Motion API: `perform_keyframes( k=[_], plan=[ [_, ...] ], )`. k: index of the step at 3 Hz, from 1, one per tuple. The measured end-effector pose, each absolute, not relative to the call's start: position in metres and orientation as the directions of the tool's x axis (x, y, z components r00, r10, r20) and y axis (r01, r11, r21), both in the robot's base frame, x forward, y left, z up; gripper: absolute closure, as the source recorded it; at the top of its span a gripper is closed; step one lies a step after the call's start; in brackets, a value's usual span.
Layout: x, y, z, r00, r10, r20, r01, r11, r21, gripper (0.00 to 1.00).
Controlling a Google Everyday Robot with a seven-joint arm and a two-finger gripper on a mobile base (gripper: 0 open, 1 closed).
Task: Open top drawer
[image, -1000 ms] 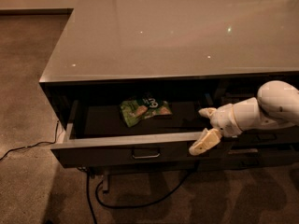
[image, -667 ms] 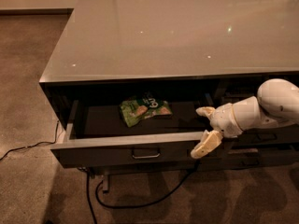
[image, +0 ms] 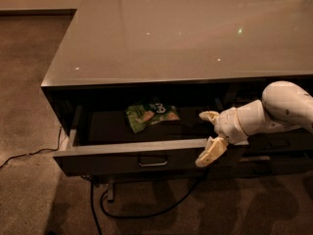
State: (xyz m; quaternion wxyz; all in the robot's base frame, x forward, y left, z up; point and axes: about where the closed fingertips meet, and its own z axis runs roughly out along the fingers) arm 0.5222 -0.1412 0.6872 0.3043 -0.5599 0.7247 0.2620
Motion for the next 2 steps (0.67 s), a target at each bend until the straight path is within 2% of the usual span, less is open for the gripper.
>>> perform_keyframes(
  k=[2],
  plan=[
    [0.5, -0.132, 0.694, -0.123, -0.699, -0.704, -0.982, 0.189, -0.016, 0.0]
  ],
)
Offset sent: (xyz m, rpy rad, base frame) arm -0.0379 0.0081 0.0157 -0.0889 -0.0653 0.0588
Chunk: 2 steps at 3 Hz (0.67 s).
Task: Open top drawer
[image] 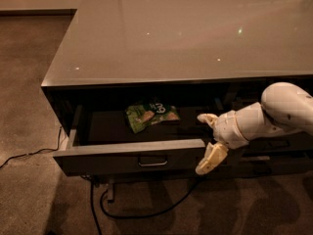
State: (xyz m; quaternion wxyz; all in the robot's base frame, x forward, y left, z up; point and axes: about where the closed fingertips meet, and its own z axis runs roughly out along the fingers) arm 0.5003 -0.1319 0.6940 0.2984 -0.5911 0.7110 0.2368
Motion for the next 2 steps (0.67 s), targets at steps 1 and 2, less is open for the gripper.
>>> perform_keyframes(
  k=[1, 2],
  plan=[
    [0.487, -0.131, 0.696, -0.114, -0.713, -0.692, -0.984, 0.179, -0.022, 0.0],
    [0.475, -0.128, 0.683, -0.13, -0.719, -0.682, -0.986, 0.164, 0.015, 0.0]
  ],
)
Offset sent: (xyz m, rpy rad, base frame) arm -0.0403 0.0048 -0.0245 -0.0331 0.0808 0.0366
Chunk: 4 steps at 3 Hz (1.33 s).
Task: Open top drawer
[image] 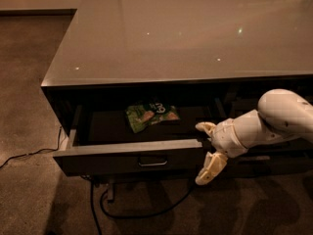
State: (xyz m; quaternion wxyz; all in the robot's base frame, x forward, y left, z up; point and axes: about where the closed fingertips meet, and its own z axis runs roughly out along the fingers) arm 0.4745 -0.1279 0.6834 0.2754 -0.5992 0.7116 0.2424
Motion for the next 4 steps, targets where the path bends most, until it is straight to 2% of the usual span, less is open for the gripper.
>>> perform_keyframes(
  k=[1, 2, 4],
  plan=[
    [0.467, -0.124, 0.665, -0.153, -0.726, -0.671, -0.986, 0.155, 0.057, 0.0],
    [0.459, -0.124, 0.651, -0.169, -0.737, -0.654, -0.985, 0.15, 0.086, 0.19],
    [0.454, -0.132, 0.656, -0.187, -0.748, -0.637, -0.982, 0.167, 0.091, 0.65]
  ],
)
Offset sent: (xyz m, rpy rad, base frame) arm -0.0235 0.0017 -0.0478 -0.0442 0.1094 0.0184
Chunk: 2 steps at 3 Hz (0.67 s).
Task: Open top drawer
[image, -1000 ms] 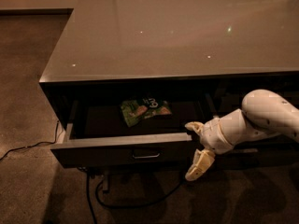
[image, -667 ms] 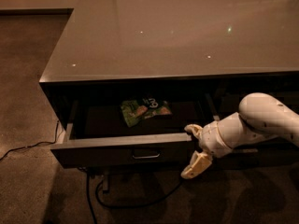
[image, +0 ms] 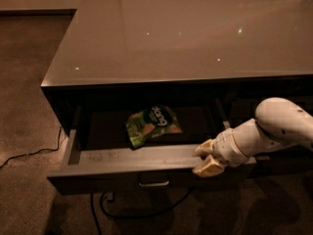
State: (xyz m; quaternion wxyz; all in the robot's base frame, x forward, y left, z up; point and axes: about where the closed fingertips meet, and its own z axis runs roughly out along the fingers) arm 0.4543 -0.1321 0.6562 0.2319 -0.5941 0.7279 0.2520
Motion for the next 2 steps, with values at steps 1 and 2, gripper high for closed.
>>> perform_keyframes(
  k=[1, 2],
  plan=[
    [0.4341, -0.1499, 0.659, -0.23, -0.758, -0.611, -0.97, 0.227, 0.084, 0.88],
    [0.434, -0.1496, 0.6588, -0.23, -0.758, -0.611, -0.97, 0.227, 0.084, 1.0]
  ],
)
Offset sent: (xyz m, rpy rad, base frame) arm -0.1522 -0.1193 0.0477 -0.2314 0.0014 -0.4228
